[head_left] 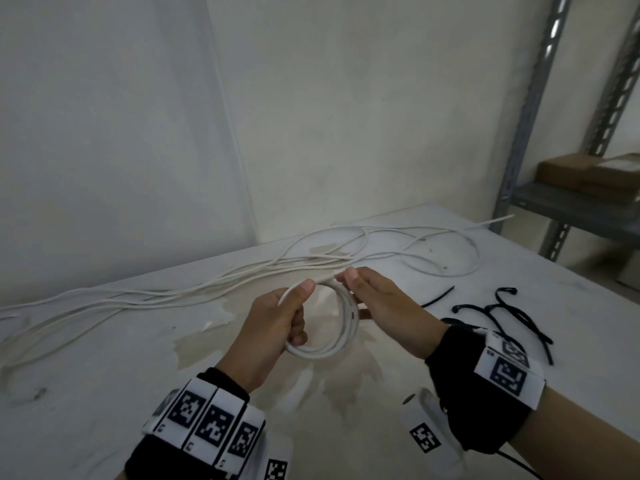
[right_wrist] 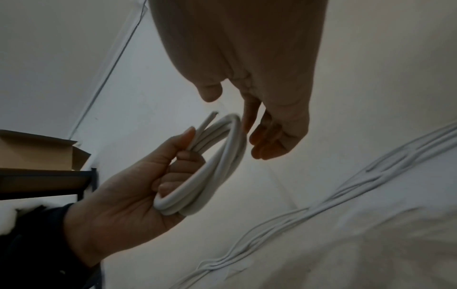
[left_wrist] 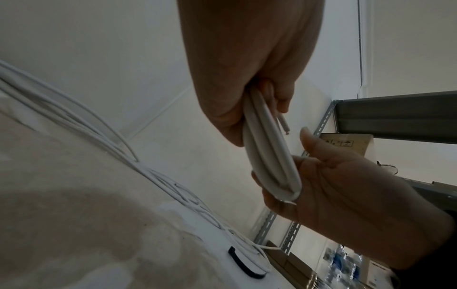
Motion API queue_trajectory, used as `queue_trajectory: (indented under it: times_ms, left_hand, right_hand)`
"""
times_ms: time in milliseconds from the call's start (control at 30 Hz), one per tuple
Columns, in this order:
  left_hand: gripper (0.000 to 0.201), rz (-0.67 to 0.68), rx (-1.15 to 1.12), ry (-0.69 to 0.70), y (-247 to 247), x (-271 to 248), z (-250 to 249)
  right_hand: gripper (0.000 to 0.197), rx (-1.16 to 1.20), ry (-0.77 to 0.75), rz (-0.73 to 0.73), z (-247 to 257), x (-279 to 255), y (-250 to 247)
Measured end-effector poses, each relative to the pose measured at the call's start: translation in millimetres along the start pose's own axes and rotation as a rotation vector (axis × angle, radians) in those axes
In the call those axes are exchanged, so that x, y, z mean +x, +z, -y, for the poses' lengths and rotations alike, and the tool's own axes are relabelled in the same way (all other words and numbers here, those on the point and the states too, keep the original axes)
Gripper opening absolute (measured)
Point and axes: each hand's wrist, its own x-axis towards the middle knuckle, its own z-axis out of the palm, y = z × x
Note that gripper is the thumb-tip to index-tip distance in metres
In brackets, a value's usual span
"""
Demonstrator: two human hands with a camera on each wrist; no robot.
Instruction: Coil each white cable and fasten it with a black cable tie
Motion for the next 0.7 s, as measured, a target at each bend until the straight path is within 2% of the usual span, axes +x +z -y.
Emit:
queue_trajectory:
  times_ms: [133,267,400,567,600,667,700]
  left_hand:
    - [0.042,0.011,0.005,-0.019,13,5,6]
    - [0.041,0.028,0.014,-0.037,29,7,11]
    - [0.041,0.032,0.026,-0.048,37,8,13]
    - [0.04,0.012,0.028,-0.061,38,9,12]
    - [0.04,0.01,0.03,-0.063,38,10,12]
    - [0.04,0.006,0.035,-0.067,36,11,13]
    - [0.04,0.005,0.037,-0.067,36,11,13]
  right_hand:
    - [0.018,-0.295,0.093,-0.114,-19,-8,-49]
    - [0.02,-0.597,0.198,-0.166,-42,-16,-99]
    - [0.021,-0.892,0.321,-0.095,-57,-17,-130]
    - [0.028,-1.118,0.482,0.049,-70,-10,-136]
    - [0.025,-1.15,0.495,0.068,-72,-8,-135]
    - [0.007,-1.193,0.505,0.075,-73,-2,-132]
    - [0.01,-1.197,0.495,0.063,-73,-1,-131]
